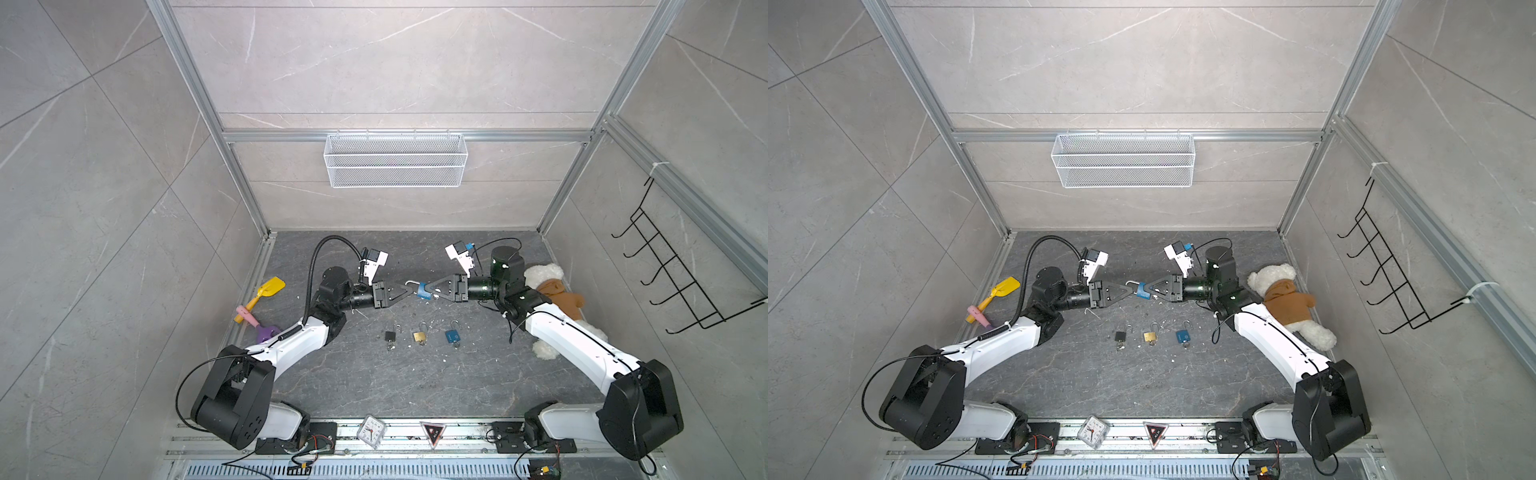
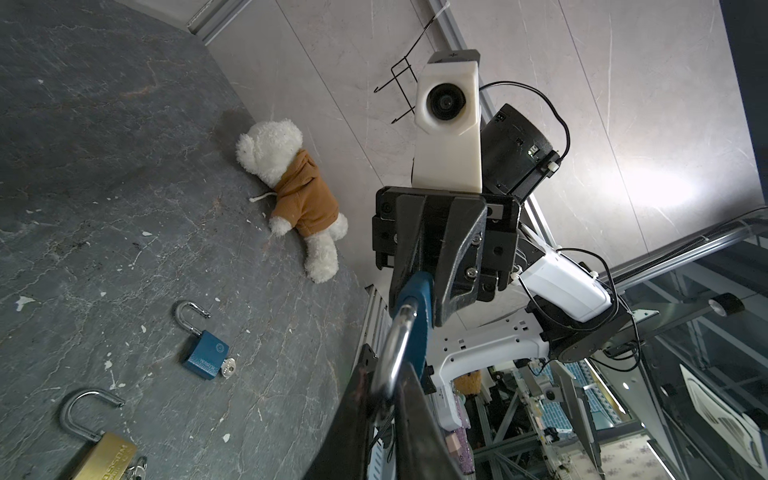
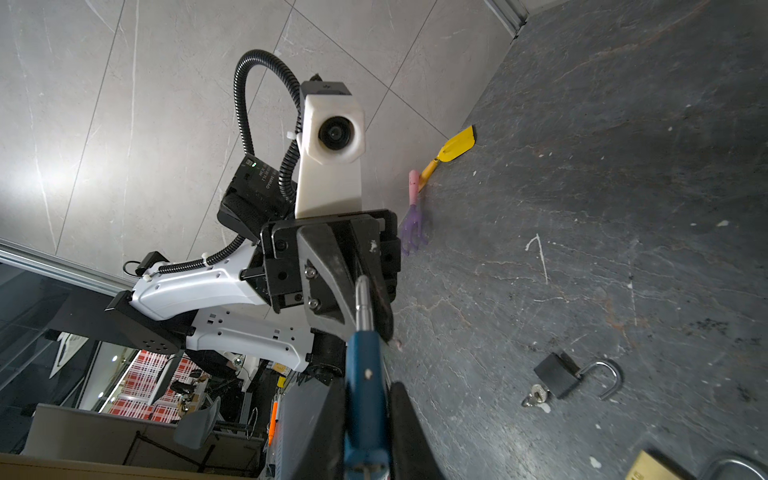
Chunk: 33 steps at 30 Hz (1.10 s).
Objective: Lock with the key
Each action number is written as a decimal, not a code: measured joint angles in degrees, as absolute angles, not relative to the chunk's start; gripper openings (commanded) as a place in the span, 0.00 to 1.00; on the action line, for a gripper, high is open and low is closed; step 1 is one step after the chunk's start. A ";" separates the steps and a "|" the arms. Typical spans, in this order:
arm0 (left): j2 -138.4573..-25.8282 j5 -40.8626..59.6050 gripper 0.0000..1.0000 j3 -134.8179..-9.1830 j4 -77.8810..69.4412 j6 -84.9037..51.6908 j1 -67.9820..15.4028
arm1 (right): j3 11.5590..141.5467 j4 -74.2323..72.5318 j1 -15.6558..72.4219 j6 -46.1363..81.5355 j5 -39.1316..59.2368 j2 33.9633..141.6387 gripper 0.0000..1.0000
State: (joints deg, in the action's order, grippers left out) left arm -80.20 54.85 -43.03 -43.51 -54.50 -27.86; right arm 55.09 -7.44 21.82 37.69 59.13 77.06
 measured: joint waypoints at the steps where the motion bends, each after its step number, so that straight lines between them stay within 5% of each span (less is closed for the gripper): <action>1: -80.18 54.59 0.25 -43.03 -43.66 -54.43 -27.88 | 55.09 -7.33 21.82 37.67 58.98 77.17 0.00; 8: -79.66 53.56 0.28 -43.03 -42.46 -52.80 -28.88 | 55.07 -5.58 21.85 37.45 58.48 77.69 0.00; 19: -79.42 52.31 0.19 -43.05 -39.20 -50.98 -30.02 | 55.05 -6.37 21.82 37.41 58.89 77.69 0.00; 25: -78.39 51.18 0.51 -42.98 -39.42 -50.87 -30.02 | 54.70 -4.60 21.85 35.24 58.96 77.38 0.00; 33: -76.23 50.13 0.42 -42.50 -39.66 -50.72 -30.02 | 54.30 -3.68 21.89 34.24 59.46 75.59 0.00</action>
State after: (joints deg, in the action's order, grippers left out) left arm -76.23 50.13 -42.50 -39.66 -50.72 -30.02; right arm 54.30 -3.68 21.89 34.24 59.46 75.59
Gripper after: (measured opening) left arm 0.462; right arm 0.170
